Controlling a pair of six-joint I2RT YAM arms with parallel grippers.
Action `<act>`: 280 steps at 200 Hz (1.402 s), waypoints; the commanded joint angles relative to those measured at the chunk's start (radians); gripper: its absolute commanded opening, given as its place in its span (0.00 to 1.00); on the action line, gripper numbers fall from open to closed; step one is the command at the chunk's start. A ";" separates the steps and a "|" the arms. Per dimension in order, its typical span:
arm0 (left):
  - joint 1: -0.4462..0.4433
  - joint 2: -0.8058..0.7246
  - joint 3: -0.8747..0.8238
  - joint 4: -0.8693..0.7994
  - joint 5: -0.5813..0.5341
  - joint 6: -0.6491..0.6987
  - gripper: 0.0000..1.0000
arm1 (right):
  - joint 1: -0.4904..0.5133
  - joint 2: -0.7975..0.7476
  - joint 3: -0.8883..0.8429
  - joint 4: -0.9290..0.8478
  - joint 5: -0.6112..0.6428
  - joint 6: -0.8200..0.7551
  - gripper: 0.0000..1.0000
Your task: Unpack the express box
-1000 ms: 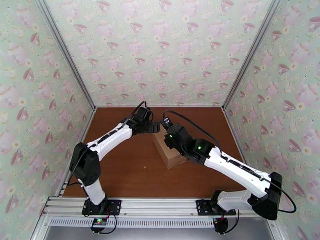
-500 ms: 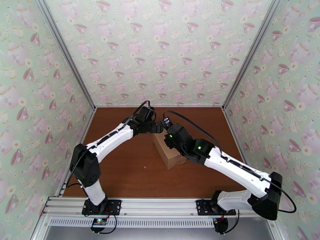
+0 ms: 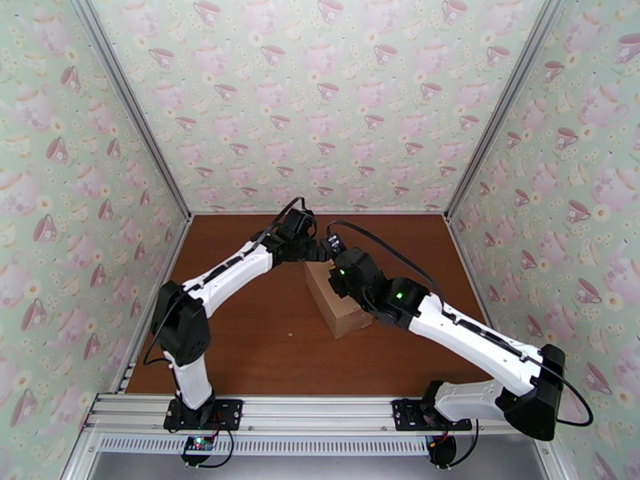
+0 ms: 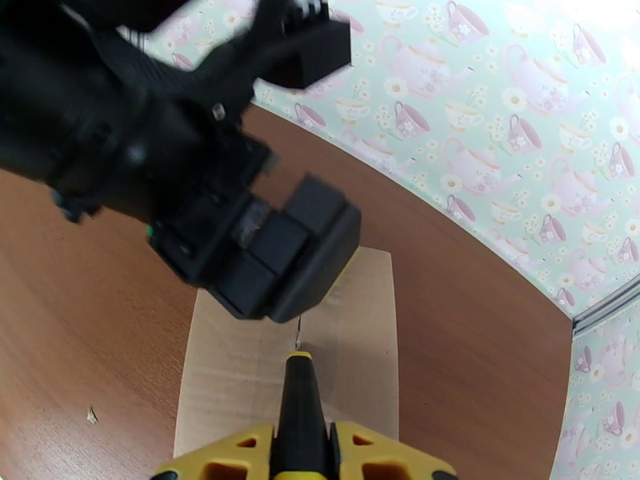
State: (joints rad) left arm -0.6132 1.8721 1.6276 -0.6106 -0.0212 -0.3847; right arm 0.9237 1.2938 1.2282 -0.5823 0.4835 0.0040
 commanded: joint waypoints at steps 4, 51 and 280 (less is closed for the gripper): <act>-0.007 0.040 0.030 -0.015 0.019 0.001 1.00 | 0.007 -0.018 -0.017 -0.044 -0.021 0.018 0.00; -0.006 0.053 0.017 -0.061 -0.048 -0.008 1.00 | 0.007 -0.018 -0.008 -0.079 -0.031 0.026 0.00; 0.011 0.042 0.006 -0.046 -0.095 -0.033 1.00 | 0.008 -0.115 -0.038 -0.226 -0.073 0.109 0.00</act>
State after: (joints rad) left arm -0.6170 1.8988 1.6394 -0.6163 -0.0525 -0.4126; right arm 0.9237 1.1912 1.2087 -0.7475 0.4301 0.0853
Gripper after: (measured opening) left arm 0.999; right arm 0.202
